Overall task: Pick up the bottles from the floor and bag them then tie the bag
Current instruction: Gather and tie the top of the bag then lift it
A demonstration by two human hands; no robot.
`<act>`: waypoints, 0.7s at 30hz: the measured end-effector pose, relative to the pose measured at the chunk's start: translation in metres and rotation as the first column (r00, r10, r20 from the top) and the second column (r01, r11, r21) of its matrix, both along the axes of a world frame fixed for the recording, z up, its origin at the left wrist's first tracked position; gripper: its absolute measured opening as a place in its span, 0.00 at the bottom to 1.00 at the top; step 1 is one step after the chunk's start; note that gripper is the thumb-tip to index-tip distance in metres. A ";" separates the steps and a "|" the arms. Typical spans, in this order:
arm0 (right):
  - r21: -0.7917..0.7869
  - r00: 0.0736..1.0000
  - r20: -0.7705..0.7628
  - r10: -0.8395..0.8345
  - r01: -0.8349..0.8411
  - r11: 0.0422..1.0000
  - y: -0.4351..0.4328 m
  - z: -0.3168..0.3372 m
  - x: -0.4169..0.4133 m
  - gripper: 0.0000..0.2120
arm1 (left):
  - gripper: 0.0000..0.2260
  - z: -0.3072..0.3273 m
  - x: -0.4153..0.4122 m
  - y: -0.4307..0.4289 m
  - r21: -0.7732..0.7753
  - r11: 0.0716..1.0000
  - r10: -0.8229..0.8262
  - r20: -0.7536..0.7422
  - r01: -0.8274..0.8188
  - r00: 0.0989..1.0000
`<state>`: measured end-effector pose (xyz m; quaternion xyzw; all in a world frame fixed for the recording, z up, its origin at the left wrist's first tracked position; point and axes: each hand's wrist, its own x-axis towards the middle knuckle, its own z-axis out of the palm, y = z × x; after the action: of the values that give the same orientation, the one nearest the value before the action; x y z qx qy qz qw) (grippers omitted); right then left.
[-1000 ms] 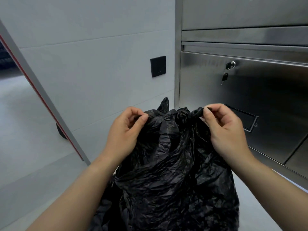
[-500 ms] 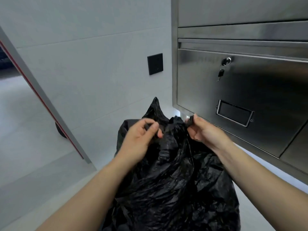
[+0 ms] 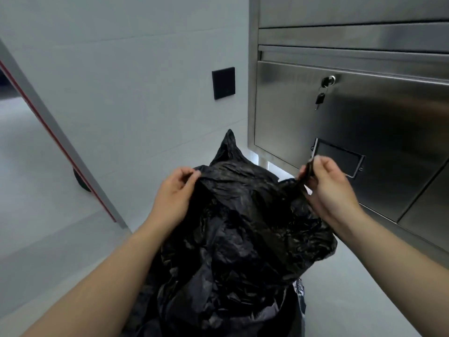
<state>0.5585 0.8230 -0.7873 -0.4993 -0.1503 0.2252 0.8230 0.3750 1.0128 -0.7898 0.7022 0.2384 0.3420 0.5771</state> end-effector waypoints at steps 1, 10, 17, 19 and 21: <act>0.084 0.999 0.014 0.036 -0.037 0.996 0.002 0.009 -0.004 0.12 | 0.08 0.010 0.004 -0.002 -0.017 1.000 0.016 0.067 -0.014 0.998; 0.202 0.983 -0.152 0.106 -0.074 0.977 0.010 0.017 0.017 0.14 | 0.09 0.025 0.000 -0.005 -0.272 0.951 -0.053 0.322 0.146 0.945; -0.003 0.976 -0.211 -0.047 0.048 0.999 -0.030 -0.026 0.041 0.14 | 0.10 -0.009 -0.040 0.027 -0.433 0.901 0.062 0.148 0.008 0.987; -0.001 0.993 -0.109 0.045 -0.045 0.999 -0.022 -0.015 0.031 0.13 | 0.10 0.001 -0.026 0.022 -0.335 0.940 -0.015 0.161 0.070 0.987; -0.005 0.993 0.010 0.116 -0.116 0.993 -0.013 -0.001 0.019 0.13 | 0.08 0.011 -0.009 0.007 -0.243 0.959 -0.095 0.211 0.146 0.973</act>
<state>0.5771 0.8104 -0.7881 -0.4926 -0.1830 0.2704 0.8067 0.3656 1.0200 -0.7788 0.5973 0.1789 0.3401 0.7040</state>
